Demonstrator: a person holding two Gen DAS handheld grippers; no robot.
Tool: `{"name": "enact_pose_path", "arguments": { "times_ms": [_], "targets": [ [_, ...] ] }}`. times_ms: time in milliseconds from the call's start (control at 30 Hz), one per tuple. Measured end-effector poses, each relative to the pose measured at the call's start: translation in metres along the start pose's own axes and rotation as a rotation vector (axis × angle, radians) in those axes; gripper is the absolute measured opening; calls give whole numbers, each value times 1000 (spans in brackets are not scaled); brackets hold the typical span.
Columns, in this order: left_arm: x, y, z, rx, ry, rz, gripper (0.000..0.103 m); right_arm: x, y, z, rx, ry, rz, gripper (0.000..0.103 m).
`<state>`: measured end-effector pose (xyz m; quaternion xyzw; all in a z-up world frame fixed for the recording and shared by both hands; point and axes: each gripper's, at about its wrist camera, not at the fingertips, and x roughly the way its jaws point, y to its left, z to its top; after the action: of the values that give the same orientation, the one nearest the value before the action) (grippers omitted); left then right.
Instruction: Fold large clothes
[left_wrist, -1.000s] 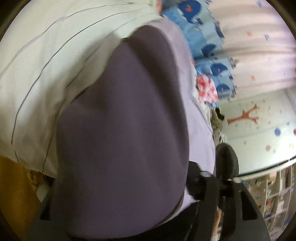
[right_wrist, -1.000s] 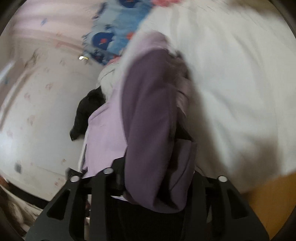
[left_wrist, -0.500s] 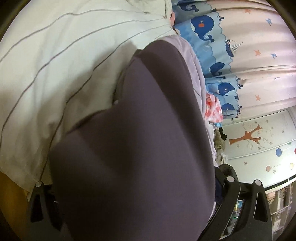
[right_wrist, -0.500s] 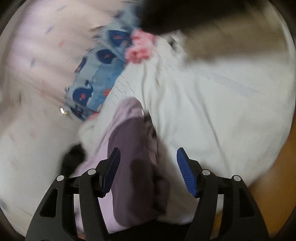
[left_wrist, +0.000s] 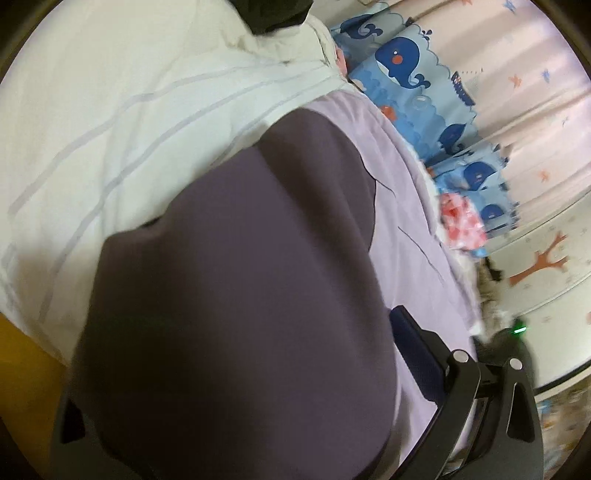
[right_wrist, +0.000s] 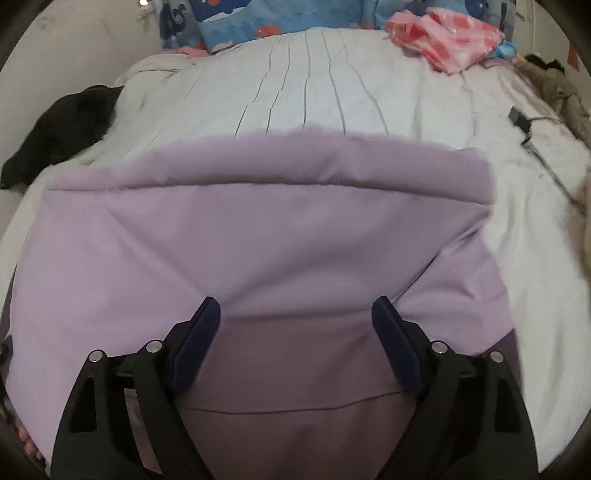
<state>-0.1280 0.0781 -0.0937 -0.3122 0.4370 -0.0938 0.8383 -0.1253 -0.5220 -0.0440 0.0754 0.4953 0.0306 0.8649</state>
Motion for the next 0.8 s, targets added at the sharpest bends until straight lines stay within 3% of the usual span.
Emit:
{"name": "enact_pose_path", "arguments": {
  "times_ms": [100, 233, 300, 367, 467, 633, 800],
  "targets": [
    [-7, -2, -6, 43, -26, 37, 96, -27, 26, 16, -48, -83, 49, 82],
    [-8, -8, -5, 64, -47, 57, 96, -11, 83, 62, -141, -97, 58, 82],
    [-9, -6, -6, 69, -50, 59, 96, 23, 110, 77, -198, -65, -4, 82],
    [-11, -6, -7, 78, -54, 49, 96, 73, 120, 84, -228, 21, -70, 91],
    [-17, -8, -10, 114, -70, 63, 96, 107, 122, 81, -212, 85, -83, 93],
    [-17, -3, -11, 100, -61, 60, 96, 62, 119, 75, -203, 57, -12, 93],
    [-19, -3, -12, 93, -66, 56, 96, -13, 129, 22, -286, -28, 22, 93]
  ]
}}
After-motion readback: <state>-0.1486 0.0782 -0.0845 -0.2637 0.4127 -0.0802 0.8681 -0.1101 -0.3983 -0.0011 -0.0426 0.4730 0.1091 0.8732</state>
